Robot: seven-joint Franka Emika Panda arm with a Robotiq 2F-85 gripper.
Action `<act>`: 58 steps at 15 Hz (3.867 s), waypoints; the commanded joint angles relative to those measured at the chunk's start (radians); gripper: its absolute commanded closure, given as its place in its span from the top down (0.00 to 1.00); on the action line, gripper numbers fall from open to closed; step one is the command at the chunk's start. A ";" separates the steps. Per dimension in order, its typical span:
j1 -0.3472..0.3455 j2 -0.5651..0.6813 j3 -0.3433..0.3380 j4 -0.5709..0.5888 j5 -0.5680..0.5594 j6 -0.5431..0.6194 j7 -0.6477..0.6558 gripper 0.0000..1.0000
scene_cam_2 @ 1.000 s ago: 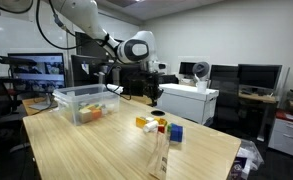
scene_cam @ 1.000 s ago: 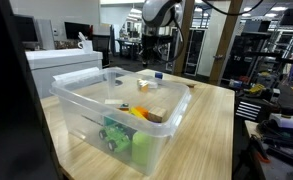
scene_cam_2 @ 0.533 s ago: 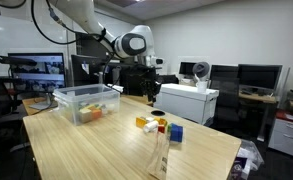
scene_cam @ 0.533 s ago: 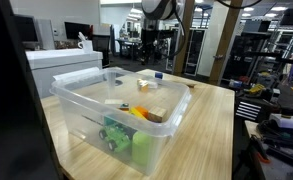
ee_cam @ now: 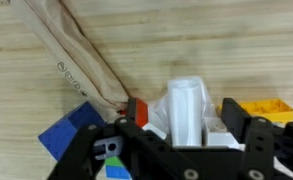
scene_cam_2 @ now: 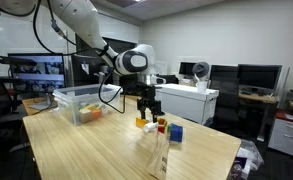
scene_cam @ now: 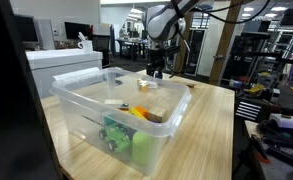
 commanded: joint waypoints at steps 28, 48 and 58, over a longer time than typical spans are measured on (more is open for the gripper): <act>-0.013 0.102 0.011 0.216 0.025 -0.062 0.023 0.06; 0.072 -0.258 0.338 -0.012 0.353 -0.166 -0.516 0.06; 0.102 -0.301 0.264 -0.059 0.334 -0.267 -0.595 0.82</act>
